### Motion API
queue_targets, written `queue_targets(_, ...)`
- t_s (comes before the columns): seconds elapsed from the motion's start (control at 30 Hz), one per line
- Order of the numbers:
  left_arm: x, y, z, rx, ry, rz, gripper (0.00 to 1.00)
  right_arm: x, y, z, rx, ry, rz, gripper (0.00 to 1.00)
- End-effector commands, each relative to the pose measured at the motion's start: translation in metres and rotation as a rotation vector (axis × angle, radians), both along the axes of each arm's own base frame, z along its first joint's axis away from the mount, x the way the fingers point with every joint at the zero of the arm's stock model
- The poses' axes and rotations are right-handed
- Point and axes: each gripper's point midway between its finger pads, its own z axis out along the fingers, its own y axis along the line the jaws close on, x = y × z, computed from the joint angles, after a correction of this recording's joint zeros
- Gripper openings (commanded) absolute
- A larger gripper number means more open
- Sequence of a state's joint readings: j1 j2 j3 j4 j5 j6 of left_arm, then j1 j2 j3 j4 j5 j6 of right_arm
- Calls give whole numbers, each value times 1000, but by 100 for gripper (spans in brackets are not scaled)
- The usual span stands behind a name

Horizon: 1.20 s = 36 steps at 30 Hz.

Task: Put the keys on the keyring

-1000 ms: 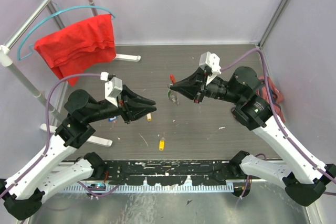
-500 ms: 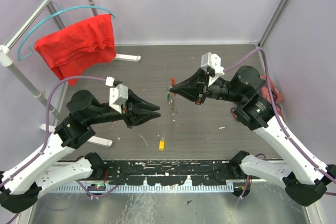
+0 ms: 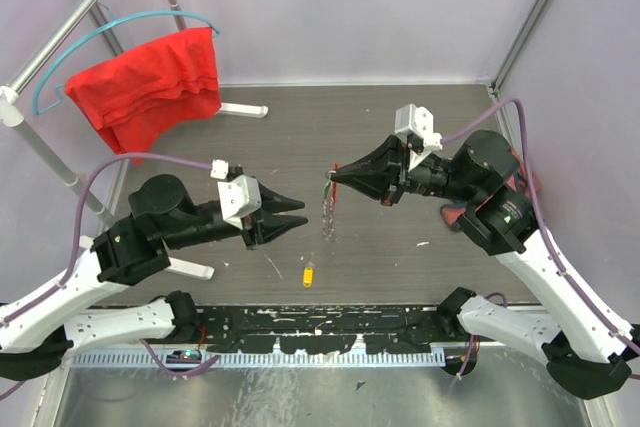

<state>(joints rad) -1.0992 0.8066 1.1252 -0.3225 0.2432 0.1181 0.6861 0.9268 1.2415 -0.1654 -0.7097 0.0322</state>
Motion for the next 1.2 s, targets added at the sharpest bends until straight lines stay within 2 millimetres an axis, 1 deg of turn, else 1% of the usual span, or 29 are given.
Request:
queue_targets(0.0, -14, -9, 15, -86, 33, -80, 34, -18, -10, 29, 63, -86, 27, 1)
queue_targets(0.2, -20, -24, 20, -118, 75, -140, 33, -23, -13, 28, 66, -96, 35, 1)
queue_targets(0.37, -25, -33, 24, -154, 105, -185, 34, -25, -13, 26, 65, -98, 43, 1)
queue_targets(0.57, -20, -38, 21, -171, 129, -170, 37, -28, -13, 28, 69, -107, 55, 1)
queue_targets(0.87, -14, -47, 14, -166, 148, -157, 38, -32, -13, 27, 68, -113, 78, 1)
queue_targets(1.17, -8, -48, 11, -162, 148, -129, 38, -36, -14, 28, 68, -122, 93, 1)
